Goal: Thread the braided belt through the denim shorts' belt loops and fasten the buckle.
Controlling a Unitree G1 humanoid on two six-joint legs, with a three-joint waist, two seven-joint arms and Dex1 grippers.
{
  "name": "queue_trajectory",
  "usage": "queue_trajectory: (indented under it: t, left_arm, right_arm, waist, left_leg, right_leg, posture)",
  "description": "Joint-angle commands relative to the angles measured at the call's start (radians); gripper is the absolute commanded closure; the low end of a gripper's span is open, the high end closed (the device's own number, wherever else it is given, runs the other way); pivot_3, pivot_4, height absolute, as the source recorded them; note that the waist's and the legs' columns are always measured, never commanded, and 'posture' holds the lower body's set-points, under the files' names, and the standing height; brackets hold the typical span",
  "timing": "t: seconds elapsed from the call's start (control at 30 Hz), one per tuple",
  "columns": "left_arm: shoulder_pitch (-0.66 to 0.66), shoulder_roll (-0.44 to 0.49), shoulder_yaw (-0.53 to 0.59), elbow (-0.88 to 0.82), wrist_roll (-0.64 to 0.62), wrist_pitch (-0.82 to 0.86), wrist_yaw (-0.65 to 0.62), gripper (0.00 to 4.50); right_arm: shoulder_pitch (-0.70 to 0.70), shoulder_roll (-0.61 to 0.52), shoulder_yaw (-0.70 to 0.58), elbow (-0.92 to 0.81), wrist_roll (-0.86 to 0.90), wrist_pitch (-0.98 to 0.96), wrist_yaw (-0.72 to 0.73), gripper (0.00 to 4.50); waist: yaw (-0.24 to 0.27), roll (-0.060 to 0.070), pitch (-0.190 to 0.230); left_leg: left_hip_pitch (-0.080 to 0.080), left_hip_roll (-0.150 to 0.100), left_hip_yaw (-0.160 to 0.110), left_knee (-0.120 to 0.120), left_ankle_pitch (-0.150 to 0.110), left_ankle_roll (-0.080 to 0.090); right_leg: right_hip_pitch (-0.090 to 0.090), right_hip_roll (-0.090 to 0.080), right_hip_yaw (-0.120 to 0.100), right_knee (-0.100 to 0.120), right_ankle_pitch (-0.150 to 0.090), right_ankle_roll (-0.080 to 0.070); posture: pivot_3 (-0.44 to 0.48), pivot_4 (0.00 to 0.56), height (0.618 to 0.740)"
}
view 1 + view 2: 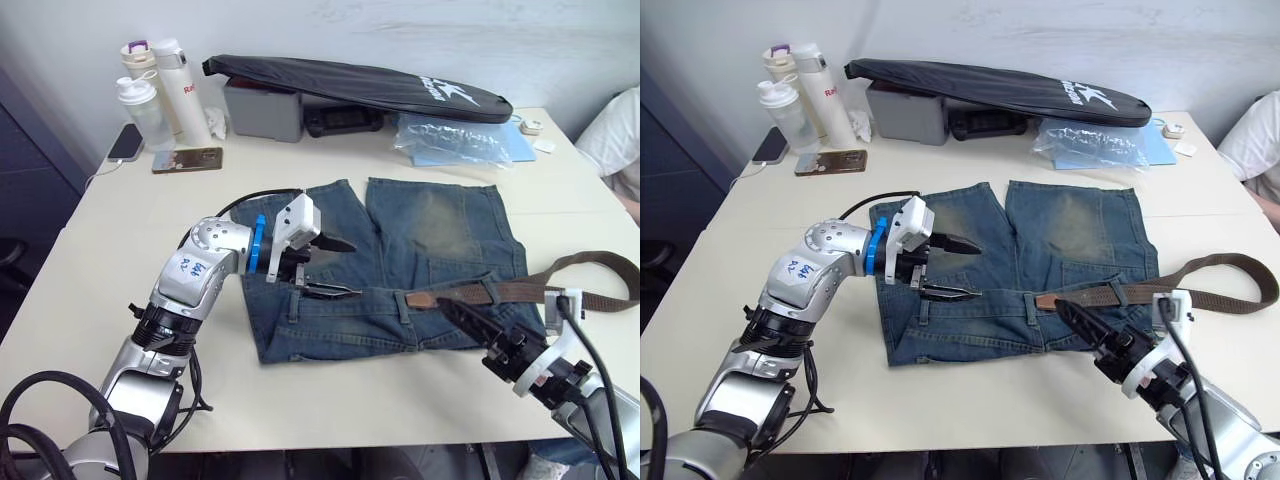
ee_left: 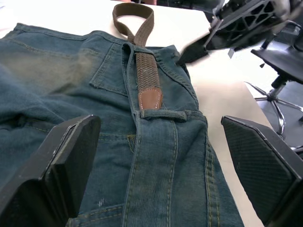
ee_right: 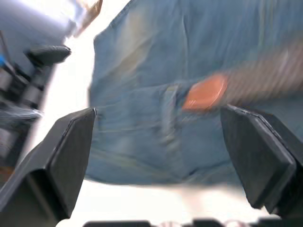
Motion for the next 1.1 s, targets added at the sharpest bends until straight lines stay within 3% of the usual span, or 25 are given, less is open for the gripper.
queue_trajectory:
  t: [0.03, 0.27, 0.67, 0.9, 1.0, 1.1]
  left_arm:
    - [-0.018, 0.009, 0.005, -0.014, 0.003, -0.019, -0.001, 0.0]
    - [-0.012, 0.02, 0.004, -0.028, 0.006, -0.002, 0.01, 0.0]
    - [0.003, 0.033, -0.006, -0.006, 0.035, -0.03, 0.021, 0.0]
    - [-0.006, 0.039, 0.001, 0.011, 0.038, -0.033, 0.018, 0.0]
    - [-0.004, 0.035, -0.002, 0.008, 0.038, -0.029, 0.024, 0.0]
    - [-0.002, 0.035, -0.004, 0.004, 0.039, -0.025, 0.026, 0.0]
  right_arm:
    - [0.008, 0.051, 0.043, 0.014, 0.103, -0.127, -0.088, 0.04]
    - [-0.029, 0.111, 0.072, 0.099, 0.103, -0.224, -0.097, 0.04]
    - [-0.146, 0.123, 0.11, 0.28, -0.031, -0.238, -0.032, 0.04]
    - [-0.178, 0.159, 0.108, 0.302, -0.063, -0.238, 0.007, 0.04]
    - [-0.197, 0.173, 0.111, 0.326, -0.086, -0.237, 0.025, 0.77]
    - [-0.218, 0.187, 0.109, 0.357, -0.108, -0.236, 0.052, 2.21]
  waist:
    - [-0.011, -0.001, 0.0]
    - [-0.015, 0.002, 0.0]
    - [-0.013, 0.004, 0.0]
    - [-0.014, 0.005, -0.001]
    - [-0.015, 0.006, -0.001]
    - [-0.015, 0.007, -0.001]
  left_leg:
    - [0.001, 0.0, 0.0, 0.0, -0.001, 0.003]
    - [0.002, 0.002, -0.001, -0.002, 0.0, 0.003]
    - [0.002, 0.002, -0.001, -0.003, 0.001, 0.001]
    - [0.002, 0.002, -0.001, -0.004, 0.001, 0.001]
    - [0.002, 0.002, -0.001, -0.004, 0.001, 0.001]
    - [0.002, 0.002, -0.001, -0.004, 0.001, 0.001]
  right_leg:
    - [0.001, 0.0, 0.001, -0.001, 0.001, 0.001]
    - [-0.002, 0.001, 0.0, -0.003, 0.0, 0.0]
    - [-0.002, 0.001, 0.0, -0.003, 0.0, 0.0]
    - [-0.002, 0.001, 0.0, -0.002, 0.0, 0.0]
    - [-0.002, 0.001, 0.0, -0.001, 0.0, 0.0]
    - [-0.002, 0.001, 0.0, -0.001, 0.0, 0.0]
  posture:
    - [0.0, 0.15, 0.74]
    - [0.0, 0.15, 0.74]
    - [0.0, 0.15, 0.74]
    - [0.0, 0.15, 0.74]
    - [0.0, 0.15, 0.74]
    - [0.0, 0.15, 0.74]
